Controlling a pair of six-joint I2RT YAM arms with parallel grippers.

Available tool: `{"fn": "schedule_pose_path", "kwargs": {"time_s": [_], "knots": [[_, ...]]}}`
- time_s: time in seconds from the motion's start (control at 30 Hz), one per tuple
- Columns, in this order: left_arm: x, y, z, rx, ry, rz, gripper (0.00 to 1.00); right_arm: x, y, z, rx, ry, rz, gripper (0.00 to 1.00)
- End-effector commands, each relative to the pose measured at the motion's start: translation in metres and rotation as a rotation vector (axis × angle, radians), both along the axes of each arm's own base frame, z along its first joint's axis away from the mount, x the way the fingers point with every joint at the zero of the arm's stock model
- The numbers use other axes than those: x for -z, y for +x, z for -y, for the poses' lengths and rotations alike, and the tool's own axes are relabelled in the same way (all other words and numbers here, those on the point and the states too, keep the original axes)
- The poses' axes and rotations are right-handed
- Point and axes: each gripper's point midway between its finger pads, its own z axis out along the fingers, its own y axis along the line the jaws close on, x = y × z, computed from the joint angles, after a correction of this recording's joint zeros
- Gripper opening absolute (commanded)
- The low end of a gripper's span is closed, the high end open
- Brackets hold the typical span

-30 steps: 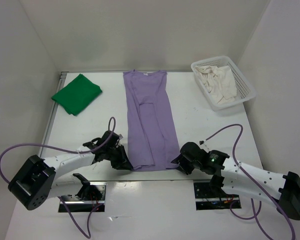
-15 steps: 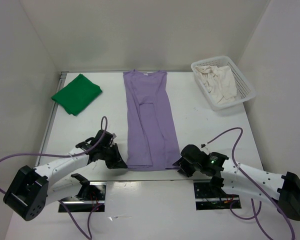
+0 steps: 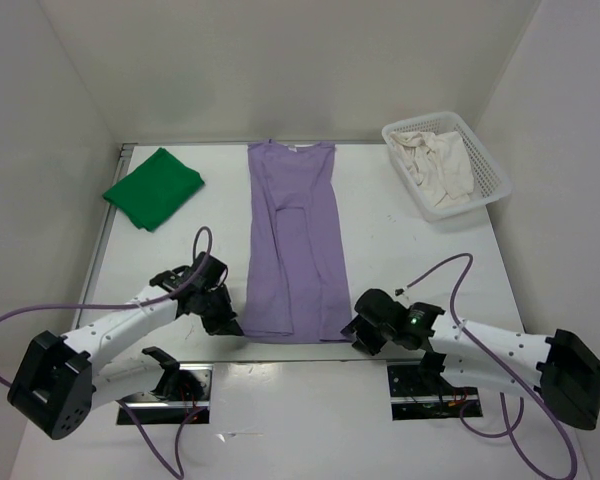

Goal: Fold and stack the t-shirts
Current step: Grab the bottom of the folded rectangular tshirt with both arms

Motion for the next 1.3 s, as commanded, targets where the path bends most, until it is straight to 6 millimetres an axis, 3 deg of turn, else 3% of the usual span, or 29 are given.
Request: {"fn": "schedule_pose_path", "kwargs": {"time_s": [0.0, 0.03, 0.07, 0.1, 0.13, 0.17, 0.2, 0.27, 0.6, 0.7, 0.8, 0.83, 0.93, 1.0, 1.13, 1.27], "knots": [[-0.013, 0.014, -0.001, -0.001, 0.017, 0.050, 0.06, -0.018, 0.020, -0.012, -0.013, -0.011, 0.069, 0.52], [-0.013, 0.014, 0.002, 0.015, 0.006, 0.050, 0.15, -0.020, 0.021, -0.011, -0.008, -0.021, 0.072, 0.52], [-0.020, 0.018, 0.008, 0.041, -0.027, 0.071, 0.41, -0.023, 0.020, -0.010, -0.008, -0.011, 0.079, 0.52], [-0.026, 0.025, 0.015, 0.056, -0.062, 0.106, 0.54, -0.026, 0.020, -0.007, -0.003, -0.002, 0.095, 0.52], [-0.029, 0.027, 0.016, 0.057, -0.067, 0.114, 0.65, -0.025, 0.017, -0.003, 0.007, -0.001, 0.089, 0.52], [-0.031, 0.031, 0.015, 0.063, -0.055, 0.137, 0.74, -0.016, 0.009, 0.014, 0.027, -0.058, 0.056, 0.52], [-0.034, 0.031, 0.011, 0.064, -0.036, 0.144, 0.89, -0.026, 0.011, 0.011, 0.021, -0.016, 0.090, 0.52], [-0.037, 0.035, 0.008, 0.064, -0.017, 0.172, 0.98, -0.024, 0.007, 0.014, 0.053, 0.016, 0.076, 0.52], [-0.032, 0.032, 0.007, 0.055, -0.022, 0.174, 1.00, -0.027, 0.014, 0.018, 0.050, -0.059, 0.090, 0.52], [-0.023, 0.023, 0.010, 0.052, -0.050, 0.133, 1.00, -0.033, 0.019, 0.001, 0.021, -0.018, 0.096, 0.52], [-0.022, 0.019, 0.010, 0.046, -0.061, 0.120, 1.00, -0.021, 0.014, 0.014, 0.008, -0.119, 0.062, 0.52], [-0.022, 0.019, 0.010, 0.046, -0.061, 0.120, 1.00, -0.015, 0.009, 0.016, 0.014, -0.101, 0.042, 0.52], [-0.018, 0.016, 0.009, 0.046, -0.056, 0.110, 1.00, -0.024, 0.015, 0.001, 0.032, 0.002, 0.077, 0.52], [-0.021, 0.021, 0.009, 0.040, -0.049, 0.128, 1.00, -0.015, 0.009, 0.013, 0.008, -0.069, 0.056, 0.53], [-0.029, 0.030, 0.006, 0.048, -0.027, 0.178, 1.00, -0.026, 0.012, 0.012, 0.040, -0.035, 0.076, 0.53], [-0.015, 0.016, 0.016, 0.049, -0.106, 0.120, 1.00, -0.024, 0.009, 0.016, 0.026, -0.062, 0.060, 0.54]]}}
